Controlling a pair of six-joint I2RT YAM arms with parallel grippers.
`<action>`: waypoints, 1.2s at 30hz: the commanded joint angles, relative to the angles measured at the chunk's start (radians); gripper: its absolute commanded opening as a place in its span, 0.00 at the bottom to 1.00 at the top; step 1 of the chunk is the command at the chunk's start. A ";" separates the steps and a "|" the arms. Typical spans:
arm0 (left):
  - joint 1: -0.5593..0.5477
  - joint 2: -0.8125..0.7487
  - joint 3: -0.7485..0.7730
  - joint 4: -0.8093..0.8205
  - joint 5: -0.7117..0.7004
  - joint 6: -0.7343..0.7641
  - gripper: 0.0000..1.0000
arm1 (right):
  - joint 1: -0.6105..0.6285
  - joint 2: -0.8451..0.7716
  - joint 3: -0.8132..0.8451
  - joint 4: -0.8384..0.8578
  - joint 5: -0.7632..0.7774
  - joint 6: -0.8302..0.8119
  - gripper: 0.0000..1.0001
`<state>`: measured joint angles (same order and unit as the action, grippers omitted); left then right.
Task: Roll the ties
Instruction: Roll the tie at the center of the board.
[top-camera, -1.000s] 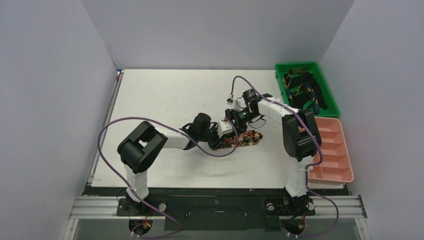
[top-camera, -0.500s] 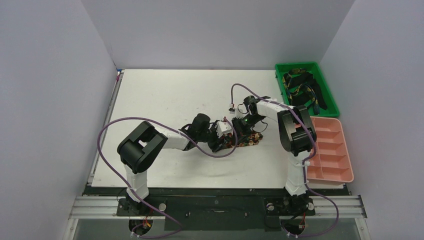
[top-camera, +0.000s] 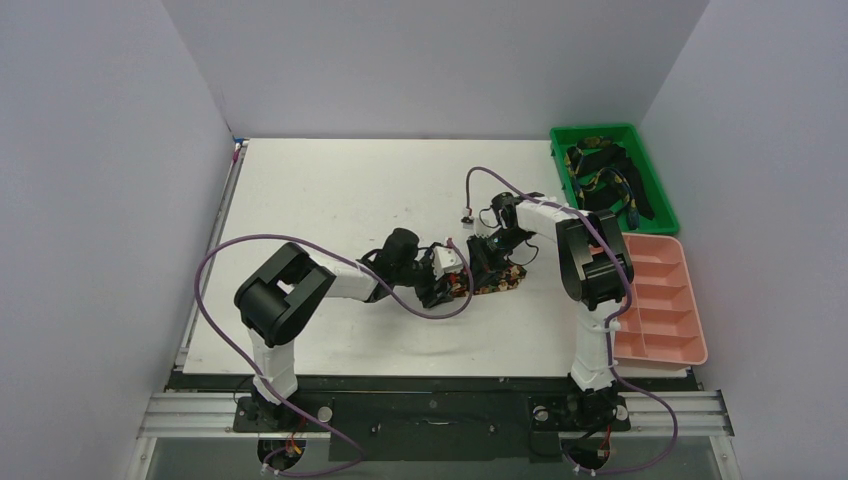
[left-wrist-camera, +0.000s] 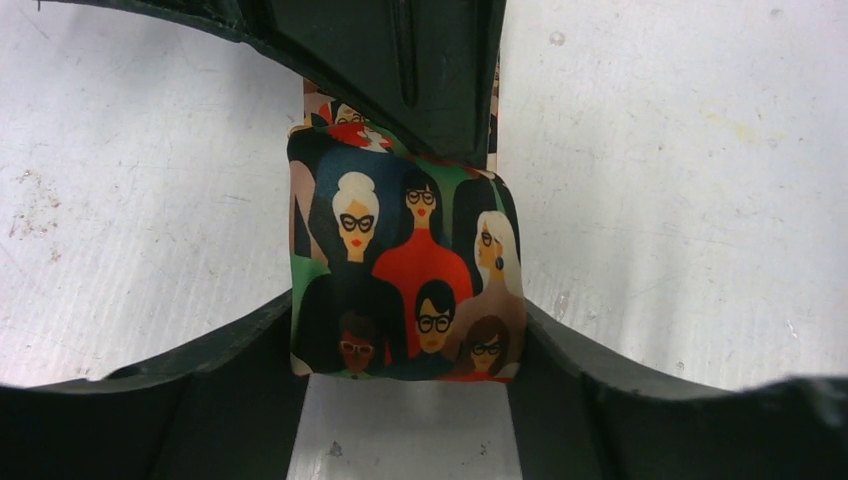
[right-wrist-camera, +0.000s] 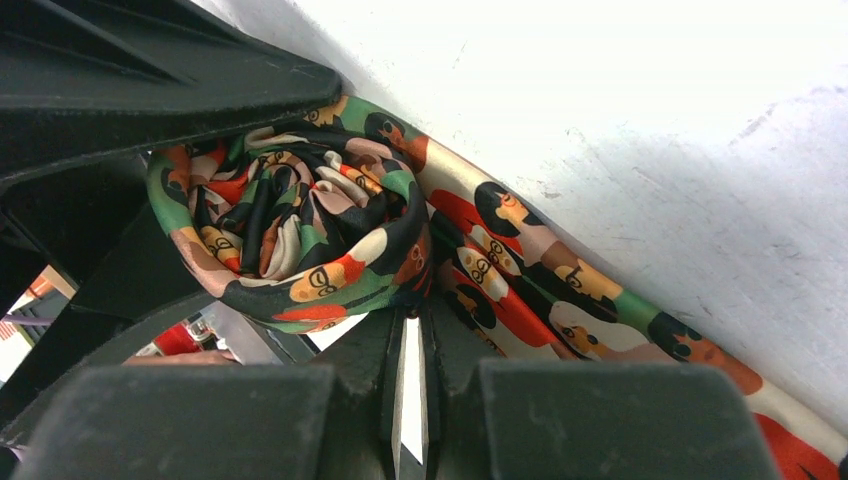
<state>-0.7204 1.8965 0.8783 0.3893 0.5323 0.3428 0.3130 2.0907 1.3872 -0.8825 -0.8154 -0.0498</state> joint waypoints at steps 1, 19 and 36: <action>-0.004 0.006 0.015 -0.066 0.039 0.043 0.58 | 0.003 -0.007 0.020 -0.024 0.034 -0.060 0.00; -0.029 0.021 0.111 -0.035 0.041 0.078 0.77 | 0.028 0.004 0.042 -0.062 0.020 -0.099 0.00; -0.013 0.069 0.081 -0.191 0.046 0.046 0.25 | -0.024 -0.105 0.063 -0.023 -0.158 -0.021 0.62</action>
<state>-0.7433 1.9640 1.0016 0.3092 0.5694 0.3996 0.3038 2.0846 1.4345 -0.9550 -0.8658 -0.1017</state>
